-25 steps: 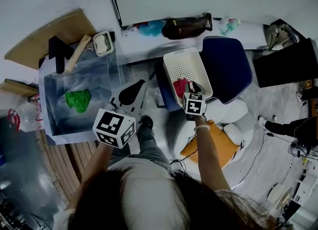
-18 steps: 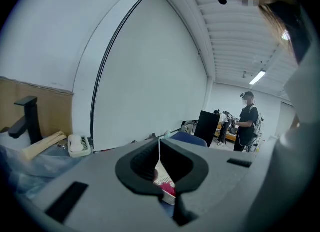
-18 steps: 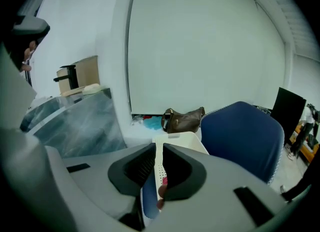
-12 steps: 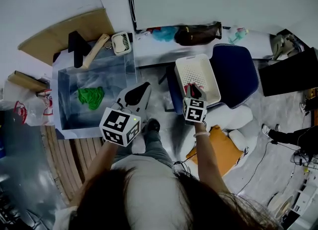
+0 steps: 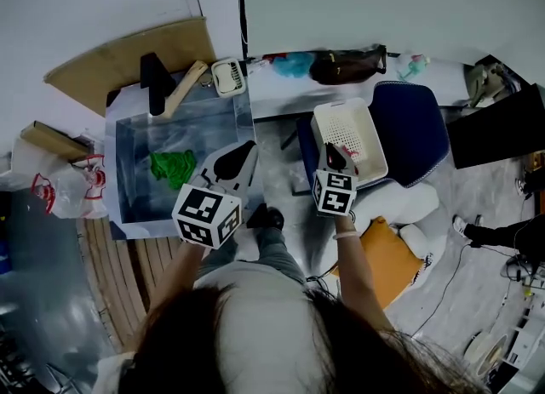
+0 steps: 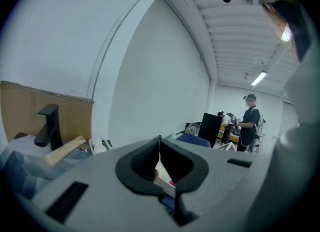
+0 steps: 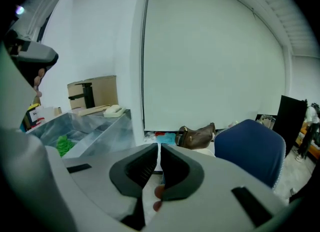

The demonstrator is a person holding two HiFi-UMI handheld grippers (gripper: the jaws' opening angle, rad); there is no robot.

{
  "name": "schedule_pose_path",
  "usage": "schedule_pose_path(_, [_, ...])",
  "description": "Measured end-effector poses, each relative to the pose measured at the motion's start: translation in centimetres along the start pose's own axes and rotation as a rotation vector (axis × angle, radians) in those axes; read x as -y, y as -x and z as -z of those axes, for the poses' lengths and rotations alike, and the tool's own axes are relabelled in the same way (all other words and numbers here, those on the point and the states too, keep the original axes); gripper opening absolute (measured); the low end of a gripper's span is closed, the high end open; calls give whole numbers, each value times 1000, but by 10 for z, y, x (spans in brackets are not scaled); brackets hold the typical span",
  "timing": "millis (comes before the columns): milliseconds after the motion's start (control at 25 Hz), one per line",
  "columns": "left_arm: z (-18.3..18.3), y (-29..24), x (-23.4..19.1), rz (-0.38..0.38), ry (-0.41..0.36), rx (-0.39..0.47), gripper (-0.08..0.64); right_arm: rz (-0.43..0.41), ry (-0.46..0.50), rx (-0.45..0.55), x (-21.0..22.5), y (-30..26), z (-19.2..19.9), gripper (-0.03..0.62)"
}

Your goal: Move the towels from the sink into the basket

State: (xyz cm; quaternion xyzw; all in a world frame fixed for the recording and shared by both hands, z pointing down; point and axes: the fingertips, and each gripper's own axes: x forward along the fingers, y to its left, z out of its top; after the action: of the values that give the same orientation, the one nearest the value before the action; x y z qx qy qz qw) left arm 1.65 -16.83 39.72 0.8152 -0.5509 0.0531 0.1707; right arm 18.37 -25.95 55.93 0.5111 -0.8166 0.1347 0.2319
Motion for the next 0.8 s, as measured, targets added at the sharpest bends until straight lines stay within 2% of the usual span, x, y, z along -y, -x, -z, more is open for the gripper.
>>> schedule_pose_path(360, [-8,32,-34,-17,-2,21,10,-39,5,54,-59,10,-36,28])
schedule_pose_path(800, [-11,74,-83,-76,35,60,9,-153,63,99,-144,16,-67,28])
